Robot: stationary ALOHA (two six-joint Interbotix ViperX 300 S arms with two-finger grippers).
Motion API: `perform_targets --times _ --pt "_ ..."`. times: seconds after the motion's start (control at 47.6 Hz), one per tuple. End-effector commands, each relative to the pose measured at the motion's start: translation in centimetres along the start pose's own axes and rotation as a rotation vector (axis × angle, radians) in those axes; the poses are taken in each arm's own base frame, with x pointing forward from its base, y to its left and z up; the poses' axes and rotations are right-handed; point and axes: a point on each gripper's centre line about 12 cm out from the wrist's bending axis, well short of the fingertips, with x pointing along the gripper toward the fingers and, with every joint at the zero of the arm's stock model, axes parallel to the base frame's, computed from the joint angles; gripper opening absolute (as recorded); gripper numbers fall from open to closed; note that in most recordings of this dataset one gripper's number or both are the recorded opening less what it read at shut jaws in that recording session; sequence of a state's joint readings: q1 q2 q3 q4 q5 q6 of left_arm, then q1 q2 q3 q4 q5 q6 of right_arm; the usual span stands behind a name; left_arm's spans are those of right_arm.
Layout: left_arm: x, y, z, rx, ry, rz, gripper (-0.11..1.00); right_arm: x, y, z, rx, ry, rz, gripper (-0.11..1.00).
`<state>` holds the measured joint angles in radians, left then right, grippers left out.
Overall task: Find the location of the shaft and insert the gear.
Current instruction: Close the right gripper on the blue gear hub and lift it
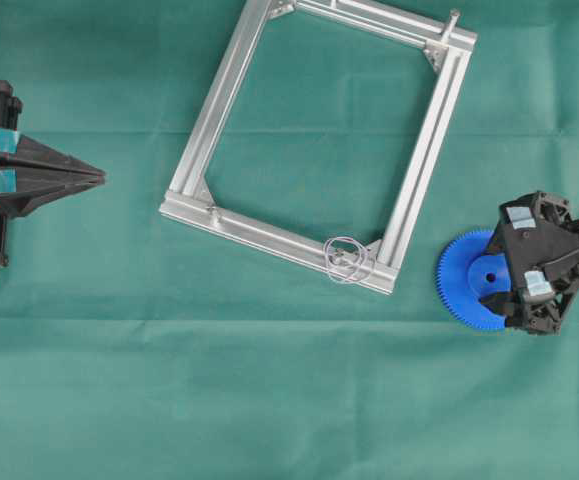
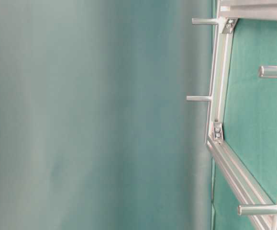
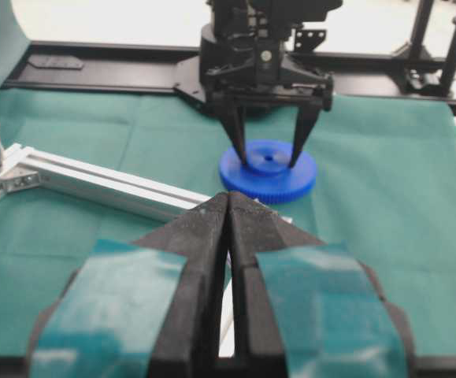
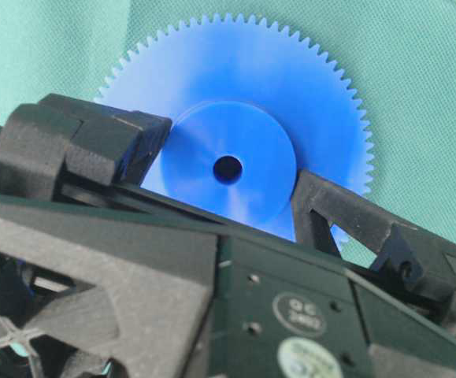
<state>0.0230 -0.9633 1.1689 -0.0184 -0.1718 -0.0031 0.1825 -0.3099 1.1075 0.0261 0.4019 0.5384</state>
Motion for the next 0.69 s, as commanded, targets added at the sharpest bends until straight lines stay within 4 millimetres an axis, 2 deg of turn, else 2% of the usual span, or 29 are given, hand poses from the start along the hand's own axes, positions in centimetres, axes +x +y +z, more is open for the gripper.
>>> perform_targets --times 0.0,0.357,0.441,0.525,0.672 --pt "0.25 0.05 0.67 -0.003 -0.012 0.003 0.01 0.25 0.36 -0.16 -0.007 0.011 0.002 0.89" --pt "0.25 0.05 0.67 -0.003 -0.012 0.003 0.01 0.39 0.86 -0.37 -0.01 0.022 0.005 0.86" --pt "0.25 0.05 0.67 -0.005 -0.012 0.003 0.01 0.39 0.82 -0.44 -0.008 0.027 0.001 0.81" --pt "0.28 0.05 0.64 -0.006 -0.011 0.003 0.01 0.39 0.77 -0.51 -0.008 0.033 -0.003 0.7" --pt "0.25 0.05 0.67 -0.006 -0.012 0.003 0.01 0.36 0.71 -0.6 -0.001 0.044 -0.009 0.69"
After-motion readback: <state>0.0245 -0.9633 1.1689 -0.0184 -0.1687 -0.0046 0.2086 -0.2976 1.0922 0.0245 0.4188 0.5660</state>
